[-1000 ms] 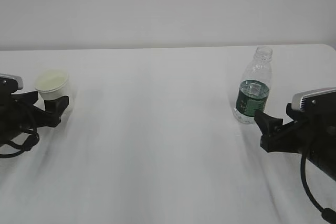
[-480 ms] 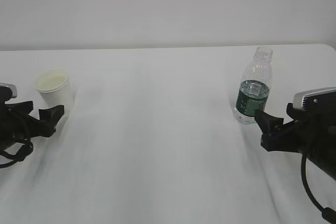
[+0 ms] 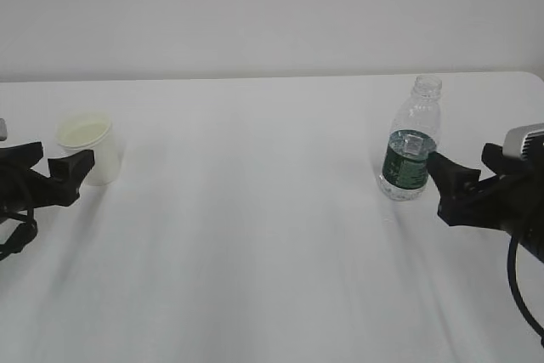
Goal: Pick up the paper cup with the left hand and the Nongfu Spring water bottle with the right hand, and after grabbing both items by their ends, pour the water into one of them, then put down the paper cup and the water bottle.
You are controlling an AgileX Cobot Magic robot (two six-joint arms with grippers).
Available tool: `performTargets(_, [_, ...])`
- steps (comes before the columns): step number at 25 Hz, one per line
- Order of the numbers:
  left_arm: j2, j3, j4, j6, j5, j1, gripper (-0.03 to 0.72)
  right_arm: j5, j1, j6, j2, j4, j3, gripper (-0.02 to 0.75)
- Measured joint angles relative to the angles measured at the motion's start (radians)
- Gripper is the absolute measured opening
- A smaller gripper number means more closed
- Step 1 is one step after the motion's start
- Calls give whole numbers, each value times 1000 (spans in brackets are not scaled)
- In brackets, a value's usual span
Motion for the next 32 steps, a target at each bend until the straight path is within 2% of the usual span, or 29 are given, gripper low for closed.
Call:
performTargets(9, [-84, 3, 31, -43, 30, 0, 602, 107, 0, 10, -128, 30, 0, 576])
performTargets(21, [-393, 10, 7, -97, 257, 0, 594, 430, 0, 10, -366, 30, -71, 576])
performTargets(32, [-666, 16, -11, -150, 475, 0, 593, 636, 0, 10, -521, 30, -103, 576])
